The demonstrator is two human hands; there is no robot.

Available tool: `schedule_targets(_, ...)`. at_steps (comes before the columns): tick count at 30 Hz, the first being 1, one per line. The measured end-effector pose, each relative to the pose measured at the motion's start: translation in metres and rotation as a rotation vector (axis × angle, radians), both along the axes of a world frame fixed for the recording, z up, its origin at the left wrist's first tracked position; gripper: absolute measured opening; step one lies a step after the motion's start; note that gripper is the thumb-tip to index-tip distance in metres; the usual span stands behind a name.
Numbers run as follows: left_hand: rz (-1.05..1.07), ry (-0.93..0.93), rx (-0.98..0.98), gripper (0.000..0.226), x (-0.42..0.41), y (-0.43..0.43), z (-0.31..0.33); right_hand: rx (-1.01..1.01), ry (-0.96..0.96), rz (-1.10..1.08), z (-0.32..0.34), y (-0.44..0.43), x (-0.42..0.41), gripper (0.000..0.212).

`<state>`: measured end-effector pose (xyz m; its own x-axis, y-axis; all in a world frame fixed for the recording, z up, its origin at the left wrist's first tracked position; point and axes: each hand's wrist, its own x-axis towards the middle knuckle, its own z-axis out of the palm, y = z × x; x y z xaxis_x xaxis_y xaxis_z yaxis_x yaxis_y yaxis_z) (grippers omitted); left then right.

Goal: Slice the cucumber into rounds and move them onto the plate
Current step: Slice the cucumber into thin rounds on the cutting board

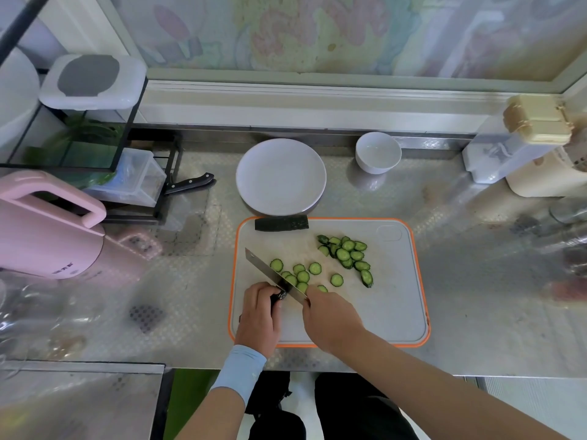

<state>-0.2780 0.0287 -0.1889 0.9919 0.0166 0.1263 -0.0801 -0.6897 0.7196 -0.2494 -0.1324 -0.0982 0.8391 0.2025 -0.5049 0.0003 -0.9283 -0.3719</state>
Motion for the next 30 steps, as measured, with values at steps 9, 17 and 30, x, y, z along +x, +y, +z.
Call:
schedule_targets(9,0.001,-0.027,0.005,0.019,0.0,0.0,-0.001,-0.022,-0.063,0.033,0.013,-0.006,-0.014,0.013)
schedule_targets(17,-0.003,-0.025,0.004,0.018,0.0,0.001,-0.002,-0.069,-0.046,0.055,0.014,-0.008,-0.016,0.011)
schedule_targets(30,-0.009,-0.014,-0.006,0.017,0.001,0.001,0.001,-0.061,0.02,0.062,0.007,0.0,-0.004,0.009)
